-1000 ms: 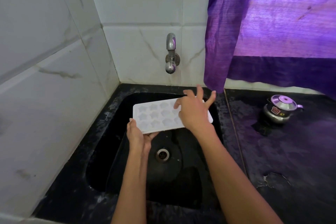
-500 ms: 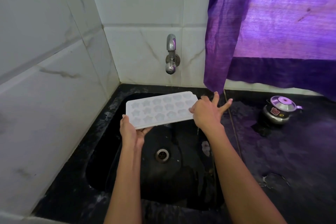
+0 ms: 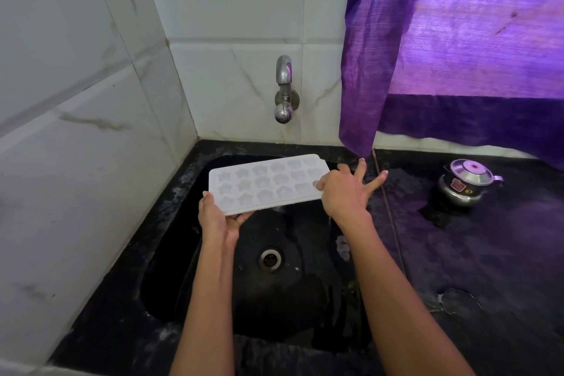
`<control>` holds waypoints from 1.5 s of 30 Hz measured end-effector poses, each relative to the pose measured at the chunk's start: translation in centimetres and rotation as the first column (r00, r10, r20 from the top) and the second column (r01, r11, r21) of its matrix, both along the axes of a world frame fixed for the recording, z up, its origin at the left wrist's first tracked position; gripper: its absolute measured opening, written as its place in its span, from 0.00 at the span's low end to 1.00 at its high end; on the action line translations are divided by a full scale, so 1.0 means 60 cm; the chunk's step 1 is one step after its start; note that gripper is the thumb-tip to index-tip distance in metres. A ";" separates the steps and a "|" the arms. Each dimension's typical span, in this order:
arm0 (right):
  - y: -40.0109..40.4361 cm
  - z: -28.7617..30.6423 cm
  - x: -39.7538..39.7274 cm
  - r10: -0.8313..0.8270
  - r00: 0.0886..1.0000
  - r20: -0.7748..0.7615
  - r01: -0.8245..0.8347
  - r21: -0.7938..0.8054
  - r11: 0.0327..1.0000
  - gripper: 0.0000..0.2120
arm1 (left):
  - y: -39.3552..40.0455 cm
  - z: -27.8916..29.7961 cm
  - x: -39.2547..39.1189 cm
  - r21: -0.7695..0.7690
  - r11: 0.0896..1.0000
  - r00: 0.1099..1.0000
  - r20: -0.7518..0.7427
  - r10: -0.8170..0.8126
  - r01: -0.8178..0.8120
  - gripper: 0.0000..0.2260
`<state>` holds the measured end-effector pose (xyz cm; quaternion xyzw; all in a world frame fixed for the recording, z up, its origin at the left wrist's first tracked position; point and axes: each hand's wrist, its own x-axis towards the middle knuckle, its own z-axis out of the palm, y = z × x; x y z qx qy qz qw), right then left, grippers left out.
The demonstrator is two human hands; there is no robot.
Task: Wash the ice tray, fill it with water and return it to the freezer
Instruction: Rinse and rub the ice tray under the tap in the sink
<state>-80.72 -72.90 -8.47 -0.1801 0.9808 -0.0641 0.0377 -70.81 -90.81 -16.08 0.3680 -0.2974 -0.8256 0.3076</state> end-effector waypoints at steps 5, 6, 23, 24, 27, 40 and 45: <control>-0.002 0.001 0.000 -0.023 1.000 -0.004 0.023 -0.010 1.000 0.13 | 0.002 -0.002 0.001 0.003 1.000 1.000 -0.009 -0.004 0.004 0.20; -0.002 0.002 0.000 -0.028 1.000 -0.011 0.028 -0.015 1.000 0.13 | 0.003 -0.003 0.001 0.003 1.000 1.000 -0.010 -0.005 0.005 0.20; -0.012 0.006 0.036 0.083 0.986 -0.146 -0.095 -0.078 0.992 0.08 | 0.011 0.002 -0.006 0.017 1.000 1.000 -0.010 -0.012 0.013 0.20; -0.013 0.005 0.037 0.087 0.987 -0.137 -0.098 -0.070 0.993 0.09 | 0.011 0.003 -0.006 0.018 1.000 1.000 -0.009 -0.012 0.012 0.20; -0.014 0.004 0.041 0.119 0.986 -0.117 -0.124 -0.037 0.992 0.10 | 0.013 0.006 -0.006 0.018 1.000 1.000 -0.010 -0.011 0.011 0.20; -0.015 -0.001 0.033 0.101 0.989 -0.112 -0.104 -0.020 0.994 0.09 | 0.016 0.006 -0.007 0.024 1.000 1.000 -0.004 -0.009 0.009 0.20; -0.015 0.005 0.031 0.073 0.993 -0.095 -0.076 -0.027 0.997 0.12 | 0.016 0.006 -0.006 0.024 1.000 1.000 -0.004 -0.011 0.011 0.20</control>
